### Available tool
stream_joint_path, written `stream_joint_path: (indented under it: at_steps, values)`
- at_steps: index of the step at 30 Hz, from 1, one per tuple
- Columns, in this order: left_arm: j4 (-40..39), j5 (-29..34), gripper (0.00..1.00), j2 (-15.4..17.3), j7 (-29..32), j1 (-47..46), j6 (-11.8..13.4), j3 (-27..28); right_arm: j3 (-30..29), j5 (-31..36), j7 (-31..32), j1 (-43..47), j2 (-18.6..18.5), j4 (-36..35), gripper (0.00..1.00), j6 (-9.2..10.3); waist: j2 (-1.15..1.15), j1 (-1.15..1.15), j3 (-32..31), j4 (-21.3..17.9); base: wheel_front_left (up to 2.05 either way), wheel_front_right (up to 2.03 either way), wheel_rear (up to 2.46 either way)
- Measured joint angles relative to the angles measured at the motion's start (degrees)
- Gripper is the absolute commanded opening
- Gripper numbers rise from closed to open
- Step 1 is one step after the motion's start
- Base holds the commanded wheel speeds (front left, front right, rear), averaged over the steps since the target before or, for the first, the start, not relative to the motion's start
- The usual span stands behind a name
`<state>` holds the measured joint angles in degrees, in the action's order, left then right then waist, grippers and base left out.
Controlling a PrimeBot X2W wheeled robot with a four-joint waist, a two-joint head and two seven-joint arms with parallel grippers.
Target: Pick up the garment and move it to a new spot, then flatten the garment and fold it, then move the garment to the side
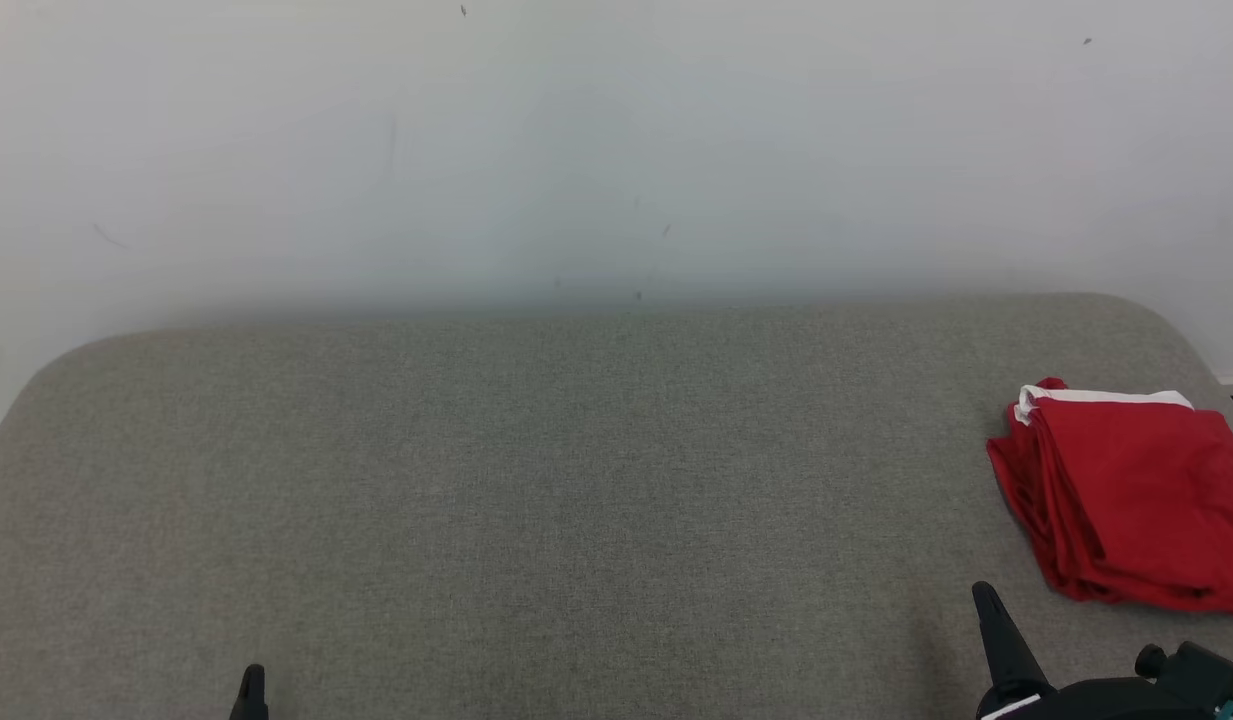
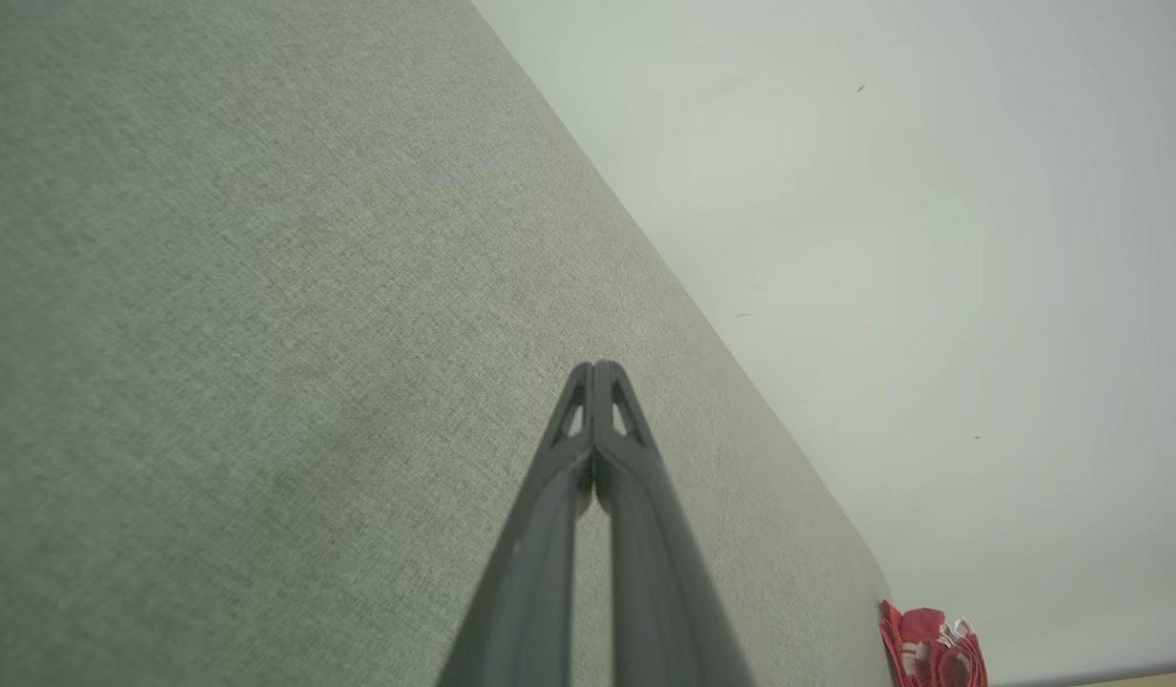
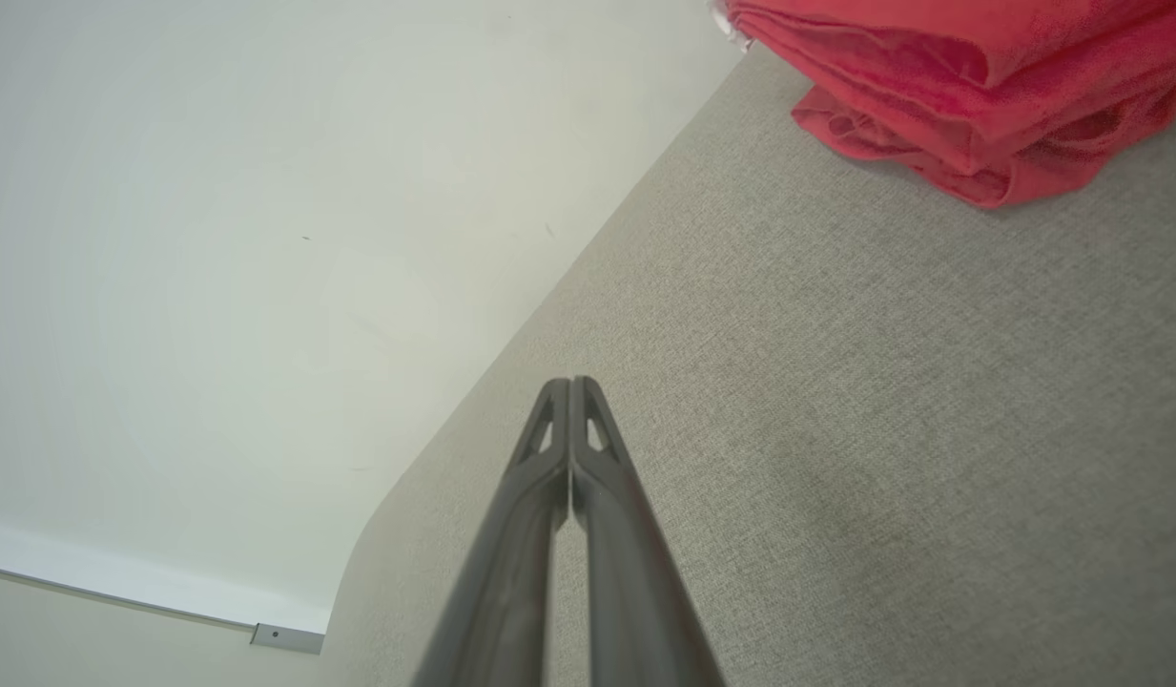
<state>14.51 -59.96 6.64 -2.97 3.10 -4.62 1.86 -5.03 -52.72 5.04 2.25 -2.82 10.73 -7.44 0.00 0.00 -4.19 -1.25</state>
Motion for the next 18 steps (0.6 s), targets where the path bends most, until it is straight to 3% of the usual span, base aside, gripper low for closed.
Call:
stream_joint_path:
  at_steps: [18]
  values:
    - [-1.0, -9.4, 0.00, -1.1, 2.8, -2.0, -0.9, 1.4, -0.2, -11.8, 0.3, -1.7, 0.0, 0.2, 0.00, 0.00, 0.00, 0.00, 1.0, 0.3, 0.00, 0.00, 0.00]
